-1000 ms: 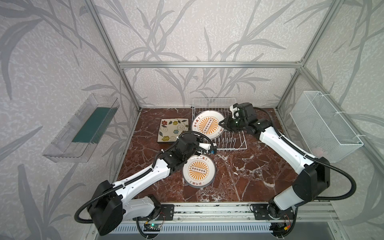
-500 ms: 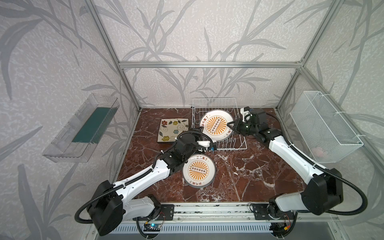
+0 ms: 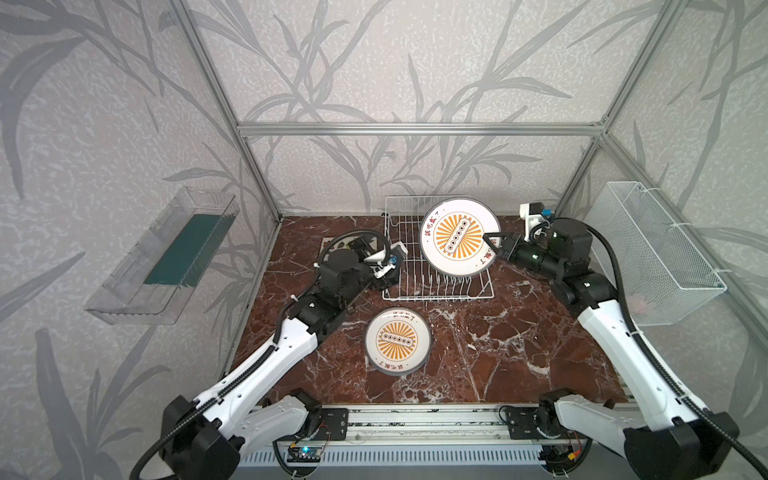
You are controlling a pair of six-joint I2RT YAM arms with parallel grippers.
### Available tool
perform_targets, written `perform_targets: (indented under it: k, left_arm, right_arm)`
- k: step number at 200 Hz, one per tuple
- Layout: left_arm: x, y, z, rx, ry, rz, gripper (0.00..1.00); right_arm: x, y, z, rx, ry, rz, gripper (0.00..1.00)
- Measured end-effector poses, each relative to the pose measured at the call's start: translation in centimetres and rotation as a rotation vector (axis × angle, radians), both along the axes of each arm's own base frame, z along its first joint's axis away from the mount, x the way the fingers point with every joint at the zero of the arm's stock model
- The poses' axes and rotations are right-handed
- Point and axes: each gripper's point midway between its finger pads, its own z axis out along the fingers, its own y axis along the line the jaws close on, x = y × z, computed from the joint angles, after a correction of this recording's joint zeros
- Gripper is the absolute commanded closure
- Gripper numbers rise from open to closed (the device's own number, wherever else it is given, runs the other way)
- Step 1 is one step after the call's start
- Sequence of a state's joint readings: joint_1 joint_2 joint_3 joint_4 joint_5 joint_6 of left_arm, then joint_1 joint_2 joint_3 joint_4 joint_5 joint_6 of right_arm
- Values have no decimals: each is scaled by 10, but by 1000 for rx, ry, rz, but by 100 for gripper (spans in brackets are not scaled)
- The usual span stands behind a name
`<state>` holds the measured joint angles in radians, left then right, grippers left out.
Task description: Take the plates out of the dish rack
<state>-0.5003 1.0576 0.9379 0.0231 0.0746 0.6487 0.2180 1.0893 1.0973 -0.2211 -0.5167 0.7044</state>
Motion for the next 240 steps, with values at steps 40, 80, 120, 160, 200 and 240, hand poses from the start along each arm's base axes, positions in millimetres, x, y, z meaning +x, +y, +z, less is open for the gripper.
perform_targets:
  k: [40, 80, 120, 160, 200, 240]
  left_arm:
    - [-10, 25, 19, -152, 134, -28, 1]
    - [-32, 23, -13, -167, 347, -110, 1]
    - [-55, 26, -49, -117, 482, -131, 1]
    - [-81, 32, -71, -93, 524, -145, 1]
    - [-94, 33, -84, -60, 579, -165, 1]
    - [-107, 33, -109, -48, 670, -182, 1]
  right_arm:
    - [-27, 1, -32, -56, 52, 62, 100]
    - [-53, 18, -76, -84, 159, 153, 100]
    - [-89, 36, -117, -104, 255, 233, 100]
    - [-116, 59, -148, -135, 343, 298, 100]
    - [-134, 87, -184, -150, 445, 339, 100]
    - [-133, 99, -226, -151, 532, 292, 100]
